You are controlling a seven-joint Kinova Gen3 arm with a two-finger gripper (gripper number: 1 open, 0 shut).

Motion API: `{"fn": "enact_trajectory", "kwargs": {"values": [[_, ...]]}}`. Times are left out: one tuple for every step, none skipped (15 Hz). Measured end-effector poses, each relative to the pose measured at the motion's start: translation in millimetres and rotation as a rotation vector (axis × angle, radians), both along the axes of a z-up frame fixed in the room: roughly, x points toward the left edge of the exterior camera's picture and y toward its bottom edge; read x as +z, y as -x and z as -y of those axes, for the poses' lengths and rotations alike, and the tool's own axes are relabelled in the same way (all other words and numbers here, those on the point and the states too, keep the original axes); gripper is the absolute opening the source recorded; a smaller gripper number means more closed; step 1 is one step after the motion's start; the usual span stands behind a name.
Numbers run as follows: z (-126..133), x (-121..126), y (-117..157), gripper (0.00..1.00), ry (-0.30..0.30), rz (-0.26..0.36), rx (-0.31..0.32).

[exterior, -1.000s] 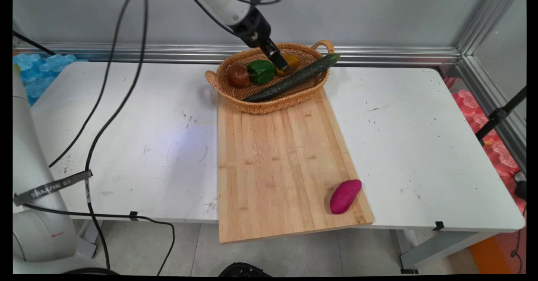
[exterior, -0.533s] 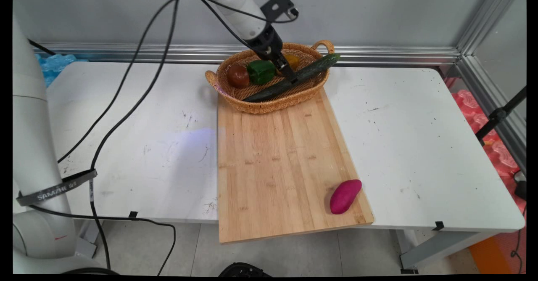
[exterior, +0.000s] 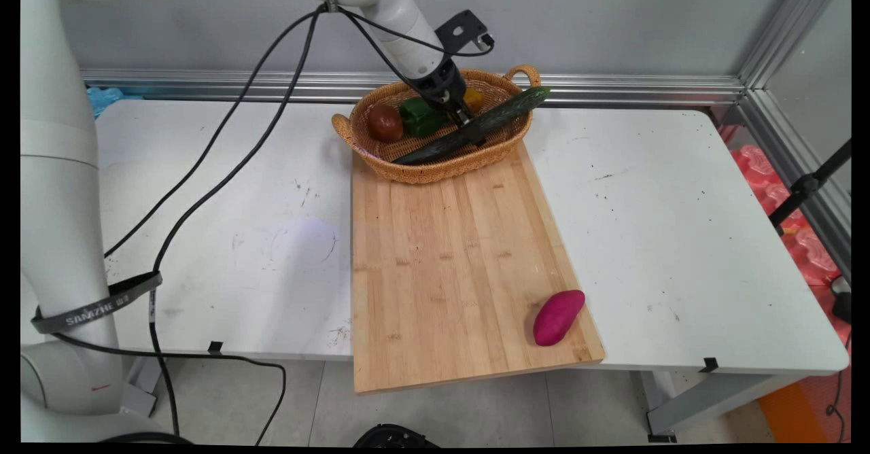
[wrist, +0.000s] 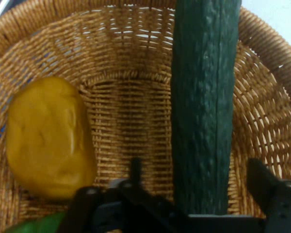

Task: Pick up the cucumber from the vegetable basket, then place the picked object on the cutting board

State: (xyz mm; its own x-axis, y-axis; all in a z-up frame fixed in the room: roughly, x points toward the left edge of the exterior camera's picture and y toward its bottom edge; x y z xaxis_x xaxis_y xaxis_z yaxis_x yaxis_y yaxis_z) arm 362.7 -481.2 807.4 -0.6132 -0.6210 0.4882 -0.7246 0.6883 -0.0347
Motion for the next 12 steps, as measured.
{"fn": "enact_trajectory", "kwargs": {"values": [[1, -1, 1, 0.00, -0.002, 0.000, -0.002], [2, -2, 1, 0.00, -0.004, 0.001, -0.005], [2, -3, 2, 0.00, -0.007, 0.001, -0.010], [3, -4, 2, 0.00, -0.009, 0.001, -0.016], [3, -3, 2, 0.00, -0.010, 0.000, -0.021], [3, -1, 2, 0.00, -0.011, -0.001, -0.026], [2, 2, 1, 0.00, -0.009, -0.003, -0.032], [1, 6, 1, 0.00, -0.007, -0.005, -0.037], [0, 12, 1, 0.00, -0.003, -0.008, -0.043], [-2, 20, 0, 0.00, 0.001, -0.009, -0.048], [-5, 27, -1, 0.00, 0.006, -0.011, -0.052], [-7, 33, -1, 0.00, 0.011, -0.012, -0.054]]}}
